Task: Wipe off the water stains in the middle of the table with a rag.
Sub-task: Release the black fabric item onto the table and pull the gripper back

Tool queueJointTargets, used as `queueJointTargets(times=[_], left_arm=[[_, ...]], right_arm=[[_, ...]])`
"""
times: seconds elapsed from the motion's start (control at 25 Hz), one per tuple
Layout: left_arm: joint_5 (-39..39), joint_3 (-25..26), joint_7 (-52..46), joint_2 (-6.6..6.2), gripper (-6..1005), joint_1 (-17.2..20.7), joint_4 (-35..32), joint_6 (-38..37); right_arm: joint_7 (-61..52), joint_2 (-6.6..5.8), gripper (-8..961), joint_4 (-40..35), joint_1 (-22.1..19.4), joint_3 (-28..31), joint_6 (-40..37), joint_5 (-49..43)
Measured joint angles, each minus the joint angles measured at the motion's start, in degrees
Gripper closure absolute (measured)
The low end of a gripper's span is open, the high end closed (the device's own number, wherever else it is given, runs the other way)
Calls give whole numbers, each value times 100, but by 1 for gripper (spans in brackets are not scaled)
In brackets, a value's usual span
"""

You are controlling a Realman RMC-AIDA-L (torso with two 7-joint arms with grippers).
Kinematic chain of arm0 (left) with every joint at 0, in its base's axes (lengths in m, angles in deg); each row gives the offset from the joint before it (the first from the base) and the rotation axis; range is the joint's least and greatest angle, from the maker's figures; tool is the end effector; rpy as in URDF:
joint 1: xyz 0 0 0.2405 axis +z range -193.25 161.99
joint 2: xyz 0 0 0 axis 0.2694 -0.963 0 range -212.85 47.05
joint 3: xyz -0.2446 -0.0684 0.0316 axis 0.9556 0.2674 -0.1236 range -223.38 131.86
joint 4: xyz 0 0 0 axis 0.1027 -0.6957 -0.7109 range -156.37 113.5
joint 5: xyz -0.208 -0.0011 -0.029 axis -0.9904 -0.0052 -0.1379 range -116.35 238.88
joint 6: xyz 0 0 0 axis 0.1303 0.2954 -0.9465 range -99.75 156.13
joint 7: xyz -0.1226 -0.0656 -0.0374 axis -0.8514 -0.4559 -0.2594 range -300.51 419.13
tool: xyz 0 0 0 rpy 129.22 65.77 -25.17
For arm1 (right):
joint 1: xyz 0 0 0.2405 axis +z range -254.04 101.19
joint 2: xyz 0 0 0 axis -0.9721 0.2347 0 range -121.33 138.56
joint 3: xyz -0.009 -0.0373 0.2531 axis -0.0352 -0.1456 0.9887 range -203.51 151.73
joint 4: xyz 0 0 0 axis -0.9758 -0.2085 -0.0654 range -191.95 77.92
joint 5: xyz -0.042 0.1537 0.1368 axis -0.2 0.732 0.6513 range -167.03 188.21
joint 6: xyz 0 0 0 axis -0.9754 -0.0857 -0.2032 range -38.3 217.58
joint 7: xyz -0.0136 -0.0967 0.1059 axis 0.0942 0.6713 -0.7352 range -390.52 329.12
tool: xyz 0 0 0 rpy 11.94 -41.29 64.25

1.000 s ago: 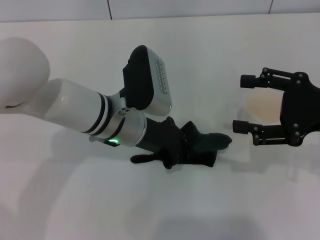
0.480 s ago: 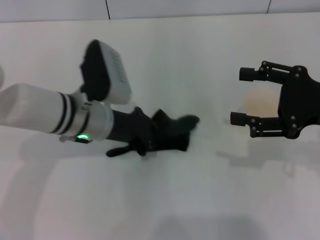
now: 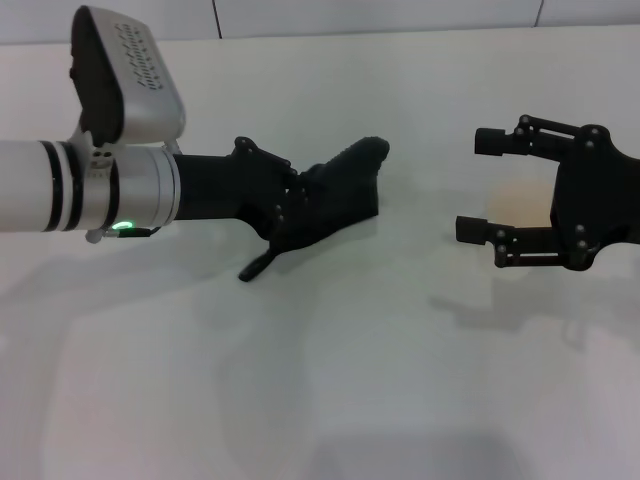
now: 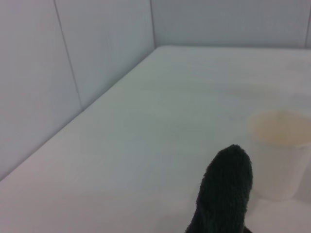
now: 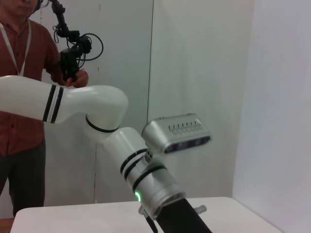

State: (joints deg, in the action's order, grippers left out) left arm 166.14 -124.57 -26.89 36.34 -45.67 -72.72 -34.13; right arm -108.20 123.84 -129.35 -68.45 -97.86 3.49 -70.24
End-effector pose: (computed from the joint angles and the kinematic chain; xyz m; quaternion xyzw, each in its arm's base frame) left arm -0.2003 0.3652 -0.0540 -0.9771 -0.0855 -0.1039 0.1650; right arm 0.2062 0.2809 0.0508 -0.9379 0.0157 0.2989 0.1751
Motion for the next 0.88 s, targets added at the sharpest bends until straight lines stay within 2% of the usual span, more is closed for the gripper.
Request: queueJointTargets(times=[0.28, 0.4, 0.56, 0.88], left_arm=[[-5, 199, -159, -20, 931, 160, -91, -574], [85, 482, -199, -38, 924, 294, -182, -917], [372, 768, -302, -49, 914, 360, -245, -1384], [1058, 908, -811, -90, 893, 367, -359, -1773]], right_arm=[[-29, 0, 126, -11, 3, 27, 3, 0], [-49, 0, 126, -23, 3, 22, 2, -1], [-60, 0, 127, -36, 9, 4, 3, -2], [-79, 0, 127, -12, 19, -1, 48, -2]])
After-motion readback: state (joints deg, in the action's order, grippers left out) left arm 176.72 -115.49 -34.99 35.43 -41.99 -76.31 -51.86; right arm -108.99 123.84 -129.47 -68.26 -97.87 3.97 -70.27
